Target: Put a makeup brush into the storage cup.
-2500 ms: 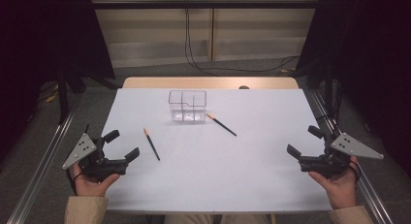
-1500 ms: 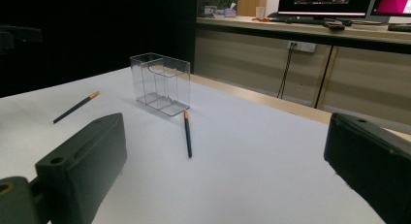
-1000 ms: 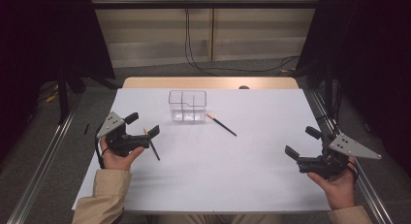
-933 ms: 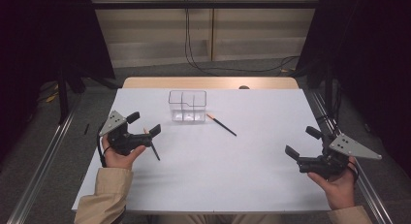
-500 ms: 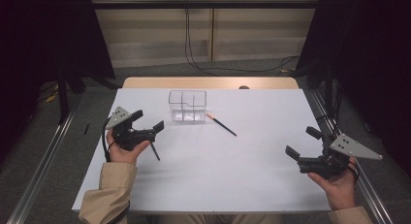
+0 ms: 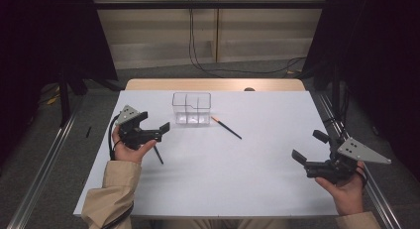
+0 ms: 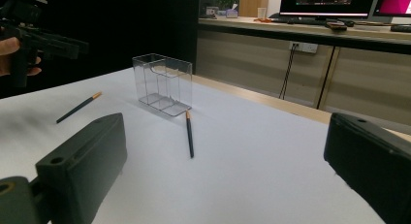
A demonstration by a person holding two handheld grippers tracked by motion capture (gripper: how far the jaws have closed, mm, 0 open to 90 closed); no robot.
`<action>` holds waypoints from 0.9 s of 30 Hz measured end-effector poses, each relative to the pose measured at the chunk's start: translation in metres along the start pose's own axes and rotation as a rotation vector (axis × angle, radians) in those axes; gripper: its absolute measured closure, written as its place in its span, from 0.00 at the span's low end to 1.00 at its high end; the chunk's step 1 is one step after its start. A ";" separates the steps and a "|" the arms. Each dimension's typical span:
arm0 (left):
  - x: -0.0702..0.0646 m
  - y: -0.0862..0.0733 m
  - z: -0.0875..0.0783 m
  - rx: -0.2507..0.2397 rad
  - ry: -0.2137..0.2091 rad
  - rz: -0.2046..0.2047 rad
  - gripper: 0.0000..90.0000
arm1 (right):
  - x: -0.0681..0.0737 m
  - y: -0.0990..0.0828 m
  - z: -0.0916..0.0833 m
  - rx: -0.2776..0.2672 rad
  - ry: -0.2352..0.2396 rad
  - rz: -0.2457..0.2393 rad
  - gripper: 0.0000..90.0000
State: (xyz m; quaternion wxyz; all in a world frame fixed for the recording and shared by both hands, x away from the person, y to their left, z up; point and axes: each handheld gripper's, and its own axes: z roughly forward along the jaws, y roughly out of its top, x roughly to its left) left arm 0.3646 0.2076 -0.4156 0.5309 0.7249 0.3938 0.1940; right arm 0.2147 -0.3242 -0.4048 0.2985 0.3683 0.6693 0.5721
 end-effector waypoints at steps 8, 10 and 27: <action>0.002 0.004 0.009 0.078 0.041 0.008 0.03 | 0.000 0.000 0.000 -0.001 0.001 0.001 0.02; 0.002 0.004 0.010 0.085 0.042 0.007 0.03 | 0.000 0.000 0.000 0.000 0.000 0.000 0.02; 0.014 0.009 0.025 0.337 0.115 -0.089 0.04 | -0.003 -0.001 -0.001 0.001 -0.002 0.007 0.02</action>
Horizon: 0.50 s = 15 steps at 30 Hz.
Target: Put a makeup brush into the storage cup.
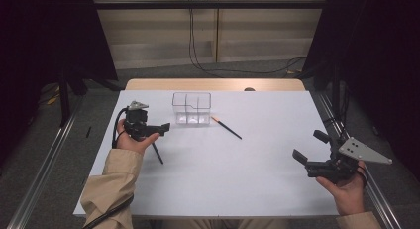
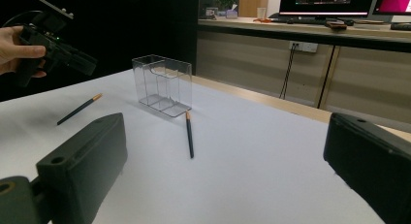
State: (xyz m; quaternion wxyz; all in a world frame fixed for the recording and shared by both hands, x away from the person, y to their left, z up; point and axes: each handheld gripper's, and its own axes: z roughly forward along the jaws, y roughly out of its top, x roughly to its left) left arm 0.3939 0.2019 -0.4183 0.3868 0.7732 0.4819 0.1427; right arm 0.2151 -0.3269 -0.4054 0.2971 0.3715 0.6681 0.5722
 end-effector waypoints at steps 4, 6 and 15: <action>0.005 0.000 0.002 0.051 0.003 -0.053 0.04 | 0.000 0.000 0.000 -0.002 0.001 0.002 0.02; 0.006 0.000 0.003 0.081 0.021 -0.061 0.04 | -0.001 0.000 0.000 -0.003 0.001 0.003 0.02; 0.008 0.004 0.009 0.188 0.052 -0.092 0.04 | -0.001 0.000 0.000 -0.001 0.005 0.004 0.02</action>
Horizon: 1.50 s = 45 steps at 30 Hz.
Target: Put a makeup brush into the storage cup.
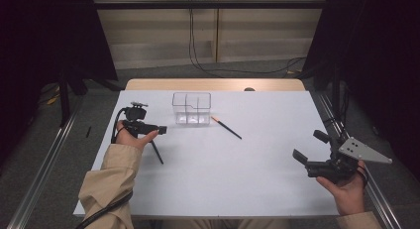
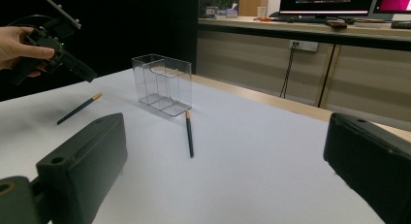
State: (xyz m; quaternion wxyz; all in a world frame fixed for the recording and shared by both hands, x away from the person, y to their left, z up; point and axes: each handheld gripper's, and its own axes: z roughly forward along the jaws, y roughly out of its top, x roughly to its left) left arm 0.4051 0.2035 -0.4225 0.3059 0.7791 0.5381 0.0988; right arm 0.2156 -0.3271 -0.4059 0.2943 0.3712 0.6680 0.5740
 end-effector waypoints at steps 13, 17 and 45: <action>0.002 0.002 0.008 0.143 0.017 -0.036 0.04 | 0.001 0.000 0.001 0.006 0.003 0.001 0.02; 0.000 0.002 0.010 0.165 0.023 -0.046 0.04 | 0.001 0.000 0.001 0.005 0.003 0.000 0.02; -0.003 -0.011 0.017 0.318 0.031 -0.055 0.16 | 0.001 0.000 0.001 0.006 -0.002 -0.002 0.02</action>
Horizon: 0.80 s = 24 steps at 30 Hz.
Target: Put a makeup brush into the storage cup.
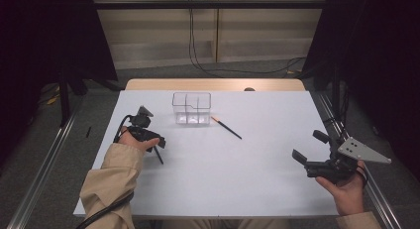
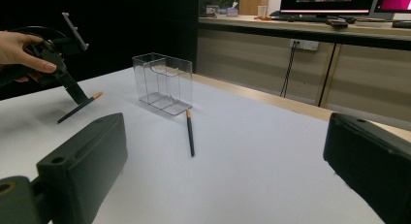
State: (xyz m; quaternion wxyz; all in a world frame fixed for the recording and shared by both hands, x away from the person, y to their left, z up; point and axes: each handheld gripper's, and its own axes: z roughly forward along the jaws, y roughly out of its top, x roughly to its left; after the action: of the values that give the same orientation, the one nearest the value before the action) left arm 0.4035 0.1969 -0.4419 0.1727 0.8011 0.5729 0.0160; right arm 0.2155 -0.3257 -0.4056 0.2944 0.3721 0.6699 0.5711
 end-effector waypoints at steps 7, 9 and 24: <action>-0.003 -0.001 0.003 0.025 -0.010 0.013 0.28 | -0.001 -0.001 0.000 0.006 -0.002 -0.004 0.02; -0.004 -0.001 0.003 0.024 -0.017 0.013 0.31 | -0.002 -0.001 -0.001 0.005 -0.001 -0.002 0.02; -0.003 -0.002 0.003 0.038 -0.027 -0.044 0.39 | -0.002 -0.001 0.000 0.007 -0.002 -0.003 0.02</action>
State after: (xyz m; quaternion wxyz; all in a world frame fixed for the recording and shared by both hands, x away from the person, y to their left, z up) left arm 0.4019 0.1942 -0.4449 0.1655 0.7916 0.5882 -0.0096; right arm 0.2161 -0.3274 -0.4067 0.2946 0.3727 0.6720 0.5681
